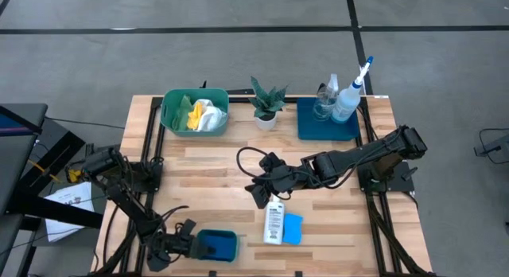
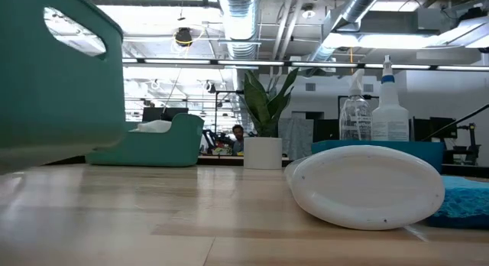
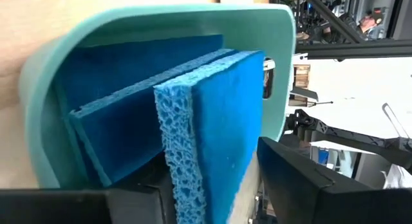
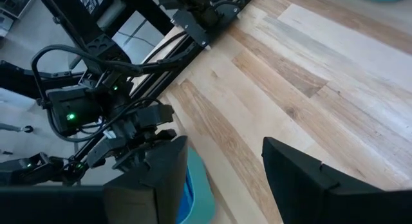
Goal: Pick & Place Kitchen Items
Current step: Put the blue sponge into the bottom green bin
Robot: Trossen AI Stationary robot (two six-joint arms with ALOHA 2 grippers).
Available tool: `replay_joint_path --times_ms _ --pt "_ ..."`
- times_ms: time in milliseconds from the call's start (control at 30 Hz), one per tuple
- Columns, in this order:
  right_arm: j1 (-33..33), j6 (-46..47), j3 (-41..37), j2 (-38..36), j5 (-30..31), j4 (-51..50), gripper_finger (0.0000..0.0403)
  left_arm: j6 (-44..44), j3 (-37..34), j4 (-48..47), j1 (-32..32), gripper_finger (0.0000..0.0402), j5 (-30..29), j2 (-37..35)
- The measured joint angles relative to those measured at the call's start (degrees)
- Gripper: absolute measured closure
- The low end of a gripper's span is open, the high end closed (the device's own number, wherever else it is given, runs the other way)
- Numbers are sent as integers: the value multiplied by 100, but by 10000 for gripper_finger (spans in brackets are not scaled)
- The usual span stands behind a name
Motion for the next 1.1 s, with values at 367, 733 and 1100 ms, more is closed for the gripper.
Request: replay_joint_path --times_ms 367,733,1100 --pt "3 -2 0 0 -75 2 210 285 -2 -20 -29 214 -3 -154" --pt "22 -65 0 0 -73 67 210 658 -4 -619 -31 203 216 -907" --pt "57 -197 0 0 -71 107 210 1276 -4 -1348 -255 202 426 -2076"
